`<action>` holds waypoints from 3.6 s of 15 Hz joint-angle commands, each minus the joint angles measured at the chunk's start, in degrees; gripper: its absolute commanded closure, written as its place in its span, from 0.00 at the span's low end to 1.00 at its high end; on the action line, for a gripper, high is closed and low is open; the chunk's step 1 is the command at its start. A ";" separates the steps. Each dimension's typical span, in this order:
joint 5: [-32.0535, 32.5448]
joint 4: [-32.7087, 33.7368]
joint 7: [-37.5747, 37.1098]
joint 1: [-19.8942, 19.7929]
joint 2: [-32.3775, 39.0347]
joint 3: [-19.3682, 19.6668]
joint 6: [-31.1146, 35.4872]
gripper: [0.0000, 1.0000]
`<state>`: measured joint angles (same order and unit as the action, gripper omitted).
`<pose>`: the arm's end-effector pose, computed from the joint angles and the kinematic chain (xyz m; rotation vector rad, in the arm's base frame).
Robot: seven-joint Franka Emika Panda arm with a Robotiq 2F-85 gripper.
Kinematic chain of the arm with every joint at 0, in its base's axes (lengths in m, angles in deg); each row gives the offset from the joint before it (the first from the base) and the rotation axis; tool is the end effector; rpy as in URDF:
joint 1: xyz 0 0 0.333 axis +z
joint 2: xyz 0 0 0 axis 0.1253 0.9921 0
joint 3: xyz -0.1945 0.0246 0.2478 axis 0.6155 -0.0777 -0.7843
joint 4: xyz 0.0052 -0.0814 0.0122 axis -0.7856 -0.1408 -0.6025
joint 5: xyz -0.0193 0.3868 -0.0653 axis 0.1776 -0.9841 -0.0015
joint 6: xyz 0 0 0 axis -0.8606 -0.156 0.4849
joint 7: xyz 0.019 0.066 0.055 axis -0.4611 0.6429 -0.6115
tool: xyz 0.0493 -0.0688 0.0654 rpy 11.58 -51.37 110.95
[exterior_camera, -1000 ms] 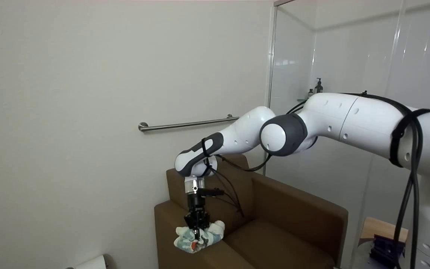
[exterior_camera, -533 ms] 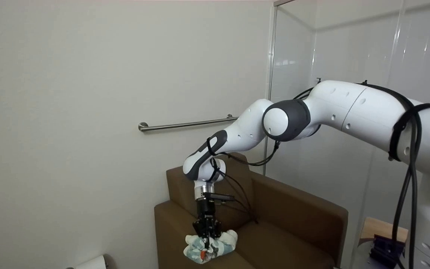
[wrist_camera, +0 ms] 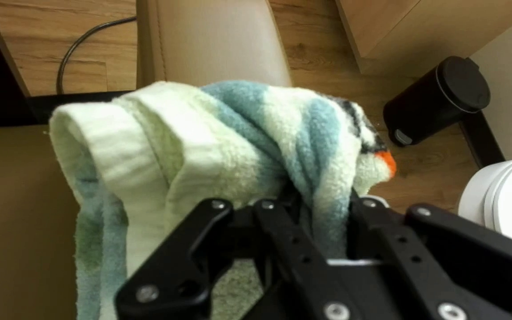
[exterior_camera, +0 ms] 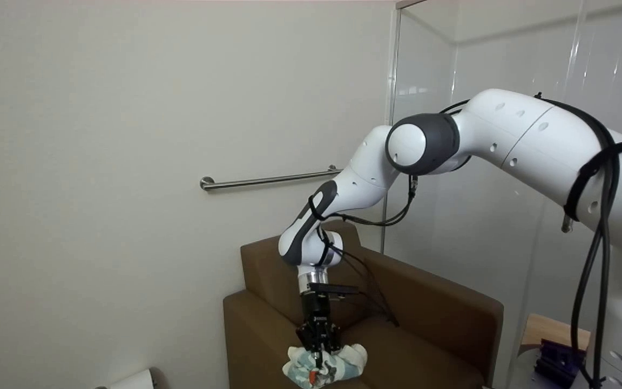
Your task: Move the towel back and forth on the sofa left arm
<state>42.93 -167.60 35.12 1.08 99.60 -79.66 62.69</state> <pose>0.5822 0.0026 -0.0096 -2.5265 0.2757 0.9400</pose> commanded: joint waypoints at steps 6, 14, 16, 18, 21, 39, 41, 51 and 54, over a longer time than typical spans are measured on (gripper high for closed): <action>0.59 -25.28 -1.44 1.46 -16.18 0.67 13.74 0.91; 8.14 -16.52 -2.07 4.82 -9.49 1.01 13.65 0.91; 10.01 -10.90 -2.07 5.12 -7.14 1.06 13.35 0.91; 11.92 -4.60 -2.08 5.77 -5.29 1.06 13.13 0.91; 14.51 5.53 -2.16 6.71 -1.85 1.05 12.69 0.91; 16.33 33.80 3.82 6.49 12.62 -0.94 1.56 0.91; 15.96 29.23 5.46 6.30 10.71 -2.12 2.34 0.91; 7.30 3.04 -0.45 3.39 -0.23 -3.61 5.44 0.91; 4.21 -3.99 -2.04 1.62 -3.89 -3.49 7.32 0.91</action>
<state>50.08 -160.70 35.52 4.84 102.38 -83.01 66.98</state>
